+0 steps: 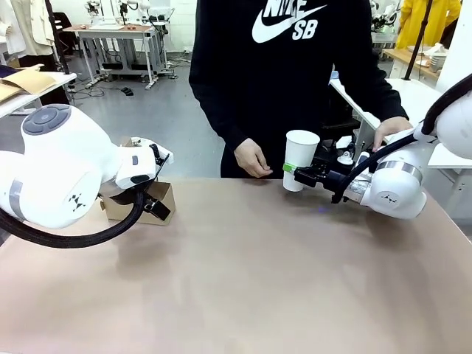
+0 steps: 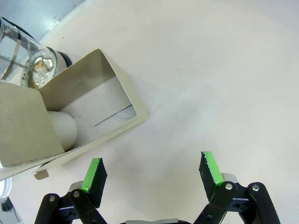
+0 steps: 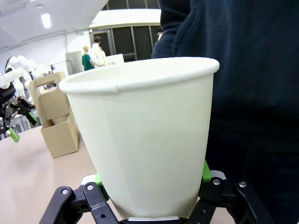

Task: Pour a drink into a cup and package it in a carrier.
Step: When a person places the Paper Cup Lid on the 600 ml Paper Cup , lift the 600 ml Paper Cup.

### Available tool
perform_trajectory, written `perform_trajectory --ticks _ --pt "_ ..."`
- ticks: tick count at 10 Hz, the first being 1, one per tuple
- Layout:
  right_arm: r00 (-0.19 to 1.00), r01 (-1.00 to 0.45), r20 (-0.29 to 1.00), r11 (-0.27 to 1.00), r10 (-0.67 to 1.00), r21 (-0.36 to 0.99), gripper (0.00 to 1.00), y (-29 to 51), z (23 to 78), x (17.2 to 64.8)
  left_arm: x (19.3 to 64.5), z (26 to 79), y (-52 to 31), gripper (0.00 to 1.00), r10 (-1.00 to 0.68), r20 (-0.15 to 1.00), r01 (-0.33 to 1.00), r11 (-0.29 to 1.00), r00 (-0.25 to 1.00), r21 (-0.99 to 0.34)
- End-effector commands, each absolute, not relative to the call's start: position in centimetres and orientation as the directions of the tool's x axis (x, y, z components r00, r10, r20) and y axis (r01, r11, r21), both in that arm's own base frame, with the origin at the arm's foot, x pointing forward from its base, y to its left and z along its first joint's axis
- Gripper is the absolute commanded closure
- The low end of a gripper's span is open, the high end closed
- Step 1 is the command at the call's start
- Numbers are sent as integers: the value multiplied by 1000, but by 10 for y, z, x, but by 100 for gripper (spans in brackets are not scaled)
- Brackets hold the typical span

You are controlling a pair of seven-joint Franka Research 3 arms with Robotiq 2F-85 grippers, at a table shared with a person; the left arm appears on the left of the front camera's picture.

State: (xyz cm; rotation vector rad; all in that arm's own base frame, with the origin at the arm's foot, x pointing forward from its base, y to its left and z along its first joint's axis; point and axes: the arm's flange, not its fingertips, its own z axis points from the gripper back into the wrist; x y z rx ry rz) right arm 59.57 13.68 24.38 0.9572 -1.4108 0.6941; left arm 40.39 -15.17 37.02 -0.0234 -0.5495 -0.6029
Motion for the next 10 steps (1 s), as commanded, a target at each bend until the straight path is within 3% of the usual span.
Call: perform_trajectory --ticks 1,10 --pt "72 -867 986 479 -151 136 20 137 247 594 404 370 -152 0 -532 498 545 827 685 135" --pt "72 -867 986 479 -151 136 20 137 247 594 404 370 -152 0 -532 498 545 827 685 135"
